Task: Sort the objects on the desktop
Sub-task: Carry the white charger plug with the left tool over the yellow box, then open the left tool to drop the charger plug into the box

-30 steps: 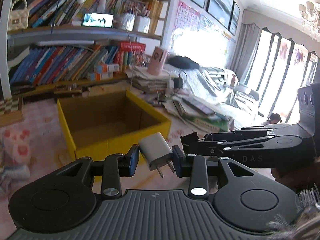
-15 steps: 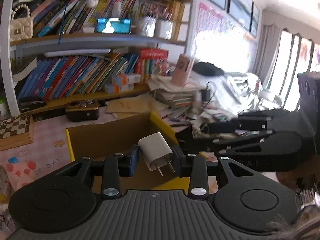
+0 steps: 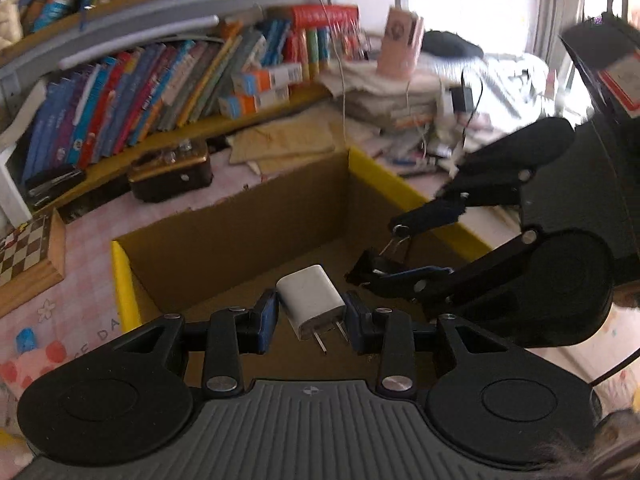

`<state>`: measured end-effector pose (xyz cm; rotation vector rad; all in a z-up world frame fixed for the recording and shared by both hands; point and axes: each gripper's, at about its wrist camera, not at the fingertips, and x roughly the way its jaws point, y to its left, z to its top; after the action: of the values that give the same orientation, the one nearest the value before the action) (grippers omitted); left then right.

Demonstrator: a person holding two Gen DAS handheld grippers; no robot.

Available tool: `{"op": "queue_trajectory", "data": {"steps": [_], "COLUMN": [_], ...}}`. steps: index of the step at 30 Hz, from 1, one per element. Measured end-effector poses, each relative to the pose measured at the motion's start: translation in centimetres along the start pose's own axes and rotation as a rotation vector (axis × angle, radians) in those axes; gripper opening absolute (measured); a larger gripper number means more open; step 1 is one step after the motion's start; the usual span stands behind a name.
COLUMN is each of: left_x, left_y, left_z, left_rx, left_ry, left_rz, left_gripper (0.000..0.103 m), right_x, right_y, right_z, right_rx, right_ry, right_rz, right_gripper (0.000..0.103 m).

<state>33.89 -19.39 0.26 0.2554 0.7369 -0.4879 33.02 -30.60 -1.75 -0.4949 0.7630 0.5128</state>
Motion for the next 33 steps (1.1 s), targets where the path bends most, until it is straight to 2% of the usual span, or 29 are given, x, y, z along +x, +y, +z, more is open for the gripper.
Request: {"op": "queue_trajectory", "data": {"steps": [7,11,18,24,26,29,31,33], "left_x": [3.2,3.9,4.8,4.5,4.3,3.6,2.7,1.6], "left_y": [0.0,-0.1,0.1,0.4,0.5,0.7,0.9,1.3], "left_z": [0.5,0.5,0.4,0.6,0.6,0.7,0.7,0.7], "left_rx": [0.028,0.033,0.025,0.005,0.000,-0.013,-0.027,-0.049], "left_ry": [0.094,0.118,0.161,0.140,0.130,0.093,0.057,0.020], "left_rz": [0.020,0.028,0.028,0.046,0.056,0.066,0.078,0.097], "left_gripper": [0.033,0.033,0.033,0.035,0.039,0.053,0.062,0.081], "right_x": [3.0,3.9,4.6,4.5,4.4,4.0,3.4,2.5], "right_y": [0.4,0.6,0.0,-0.2,-0.4,-0.8,-1.0,-1.2], "right_z": [0.1,0.0,0.1,0.1,0.2,0.4,0.4,0.4], "right_rx": [-0.136,-0.177,-0.167,-0.150,-0.131,-0.094,-0.080,-0.060], "right_ry": [0.084,0.112,0.130,0.121,0.109,0.087,0.070,0.042], "right_rz": [0.023,0.057,0.091,0.109,0.118,0.138,0.135,0.131], "right_gripper": [0.041,0.041,0.041,0.041,0.042,0.045,0.052,0.065]}}
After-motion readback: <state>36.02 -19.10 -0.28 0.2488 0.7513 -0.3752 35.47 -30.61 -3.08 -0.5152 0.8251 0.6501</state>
